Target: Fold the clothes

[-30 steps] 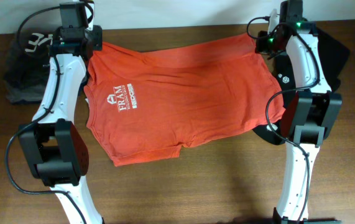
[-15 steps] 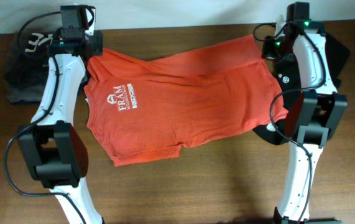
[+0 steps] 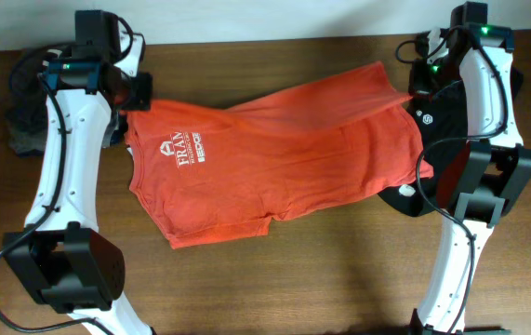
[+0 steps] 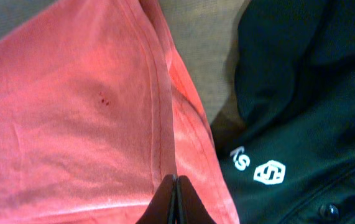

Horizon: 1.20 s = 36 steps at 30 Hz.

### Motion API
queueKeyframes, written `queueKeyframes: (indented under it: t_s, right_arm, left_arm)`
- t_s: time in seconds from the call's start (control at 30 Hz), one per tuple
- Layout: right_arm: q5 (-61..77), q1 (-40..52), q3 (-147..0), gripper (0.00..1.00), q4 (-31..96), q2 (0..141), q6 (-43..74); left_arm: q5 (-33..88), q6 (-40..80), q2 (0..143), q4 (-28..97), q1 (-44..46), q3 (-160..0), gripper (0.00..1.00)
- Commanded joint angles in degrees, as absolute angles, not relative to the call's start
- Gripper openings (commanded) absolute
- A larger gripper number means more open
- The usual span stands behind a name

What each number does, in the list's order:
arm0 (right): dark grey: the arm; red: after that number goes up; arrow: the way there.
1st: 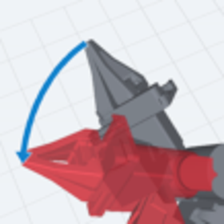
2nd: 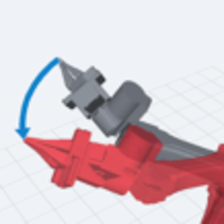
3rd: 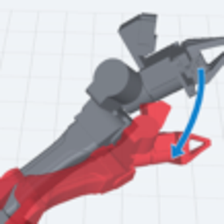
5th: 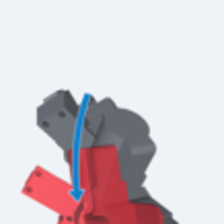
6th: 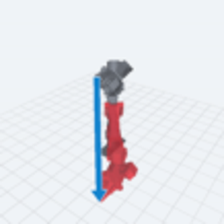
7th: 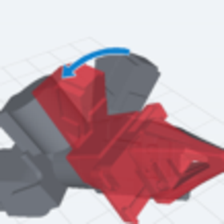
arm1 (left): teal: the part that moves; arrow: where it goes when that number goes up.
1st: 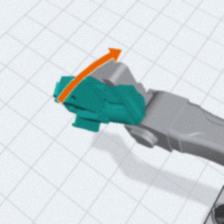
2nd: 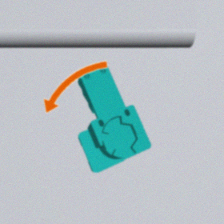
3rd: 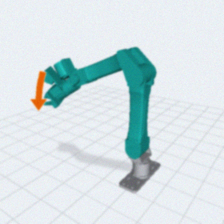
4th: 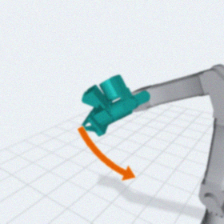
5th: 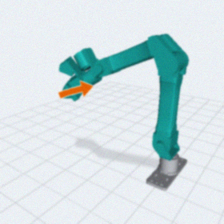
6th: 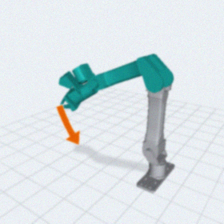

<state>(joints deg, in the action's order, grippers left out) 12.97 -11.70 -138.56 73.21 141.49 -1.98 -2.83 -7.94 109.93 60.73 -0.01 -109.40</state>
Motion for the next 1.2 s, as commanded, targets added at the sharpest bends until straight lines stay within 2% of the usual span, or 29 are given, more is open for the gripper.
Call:
queueKeyframes:
  t_s: [0.0, 0.3, 0.6, 1.0, 1.17]
  right_arm:
    - [13.50, -11.66, -139.83, 0.04, 74.67, 139.26, -4.12]
    - [13.26, -11.66, -139.79, 0.04, 75.68, 139.33, -4.12]
    - [13.02, -11.66, -139.65, 0.04, 75.07, 140.09, -4.29]
    - [15.11, -10.83, -139.74, 0.04, 59.59, 140.29, -4.25]
    - [15.25, -10.13, -139.74, 0.04, 54.85, 140.29, -4.25]
  left_arm:
    - [-1.85, -7.11, 109.80, 63.29, 0.10, -108.81, 0.00]
    - [-1.89, -7.16, 109.82, 61.34, -0.05, -100.64, 0.01]
    - [-4.36, -7.14, 109.93, 51.09, -0.36, -92.44, 0.00]
    - [-6.42, -5.91, 109.91, 27.66, -0.62, -92.31, 0.01]
    - [-7.99, -5.39, 109.91, 22.68, -0.64, -92.31, 0.01]
